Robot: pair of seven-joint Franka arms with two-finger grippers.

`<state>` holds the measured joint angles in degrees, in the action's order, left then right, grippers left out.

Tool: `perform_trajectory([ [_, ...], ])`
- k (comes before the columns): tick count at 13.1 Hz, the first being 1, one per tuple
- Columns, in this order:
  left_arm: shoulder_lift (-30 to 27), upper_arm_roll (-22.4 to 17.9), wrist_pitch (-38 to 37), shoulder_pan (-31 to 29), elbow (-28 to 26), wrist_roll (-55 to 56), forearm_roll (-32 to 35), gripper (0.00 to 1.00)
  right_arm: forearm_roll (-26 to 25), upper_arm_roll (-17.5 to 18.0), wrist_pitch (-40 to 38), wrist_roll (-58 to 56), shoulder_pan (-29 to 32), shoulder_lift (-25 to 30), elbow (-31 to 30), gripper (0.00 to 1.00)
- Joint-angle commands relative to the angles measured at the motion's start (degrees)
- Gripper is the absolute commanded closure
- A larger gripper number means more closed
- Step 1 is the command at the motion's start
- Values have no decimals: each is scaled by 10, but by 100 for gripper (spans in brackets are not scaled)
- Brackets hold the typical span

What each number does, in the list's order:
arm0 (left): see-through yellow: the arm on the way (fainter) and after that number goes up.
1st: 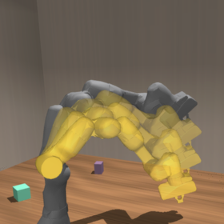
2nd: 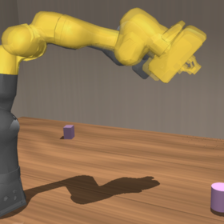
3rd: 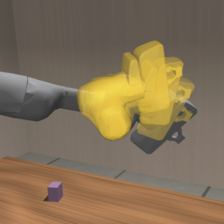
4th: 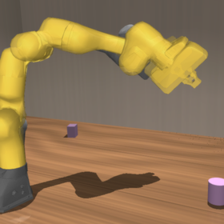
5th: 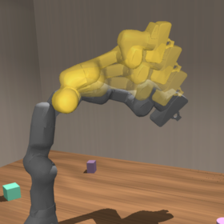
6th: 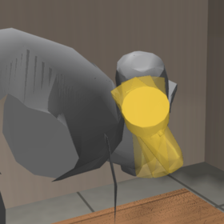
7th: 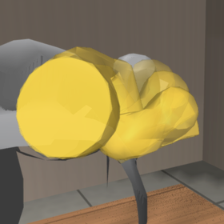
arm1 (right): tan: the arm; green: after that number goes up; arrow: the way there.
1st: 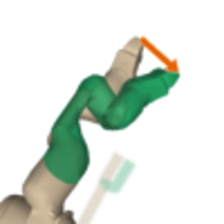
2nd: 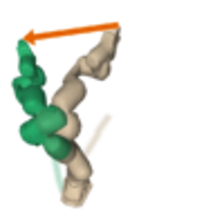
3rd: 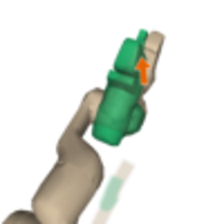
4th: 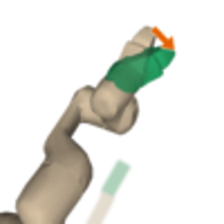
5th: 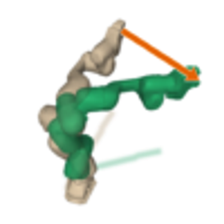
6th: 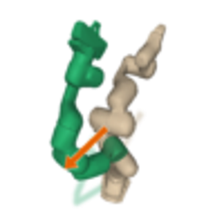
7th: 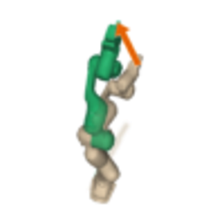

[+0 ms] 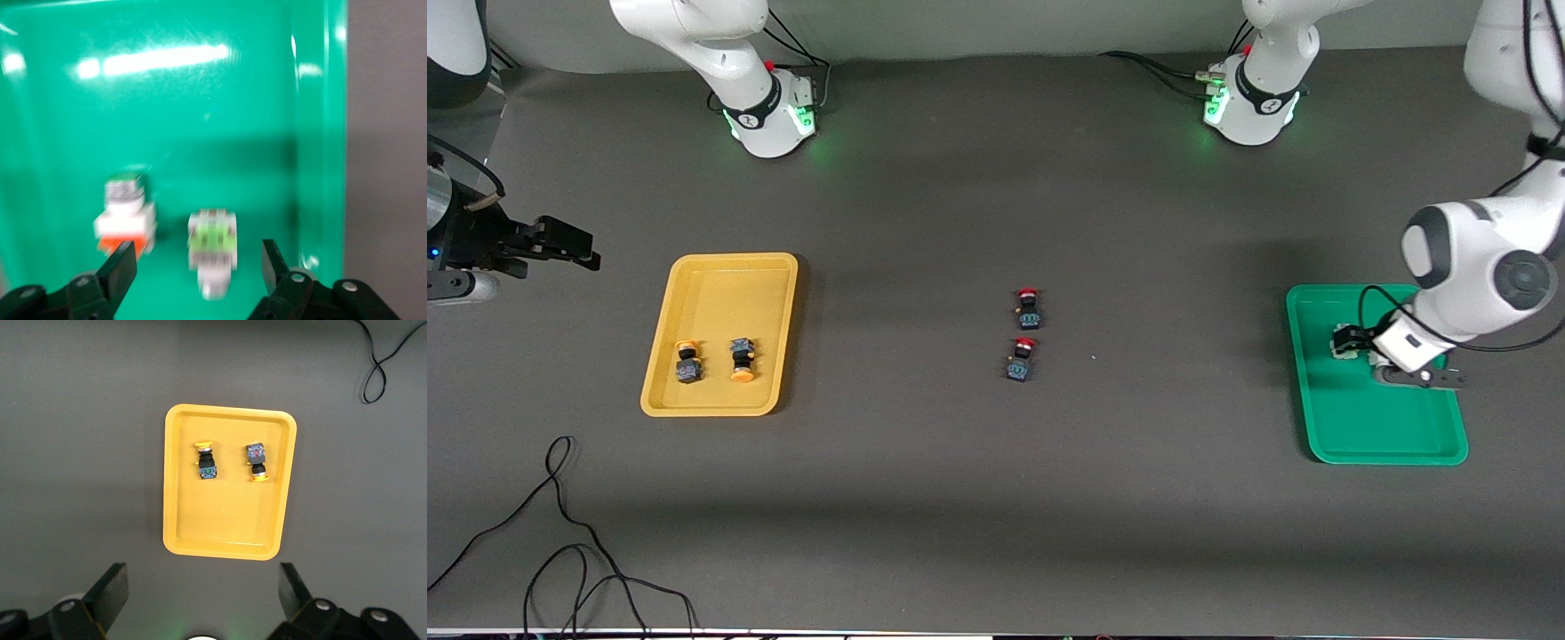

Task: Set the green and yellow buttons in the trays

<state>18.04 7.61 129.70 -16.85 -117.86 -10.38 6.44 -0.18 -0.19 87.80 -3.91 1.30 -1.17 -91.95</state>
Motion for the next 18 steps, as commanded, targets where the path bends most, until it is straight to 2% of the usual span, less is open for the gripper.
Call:
perform_trajectory([
  [1, -44, 13, -197, 13, 105, 1, -1, 15, -9, 5, 1, 27, 3, 0, 6, 0],
  [4, -49, 30, -390, 14, 230, 4, -4, 15, -8, 5, 0, 29, 4, 3, 6, 0],
  [7, -51, 43, -536, 14, 337, 5, -4, 15, -9, 5, -1, 43, 4, 6, 6, 0],
  [8, -51, 57, -587, 14, 380, 4, -2, 3, -9, 5, -1, 43, 4, 5, 6, 0],
  [9, -51, 65, -617, 14, 412, 2, -2, 1, -9, 5, -1, 43, 4, 6, 6, 0],
  [11, -52, 84, -620, 17, 421, 9, 8, 1, -9, 5, -1, 43, 3, 5, 6, 0],
  [18, -59, 82, -616, 23, 417, 9, 2, 1, -10, 5, -4, 43, 3, 3, 13, 0],
])
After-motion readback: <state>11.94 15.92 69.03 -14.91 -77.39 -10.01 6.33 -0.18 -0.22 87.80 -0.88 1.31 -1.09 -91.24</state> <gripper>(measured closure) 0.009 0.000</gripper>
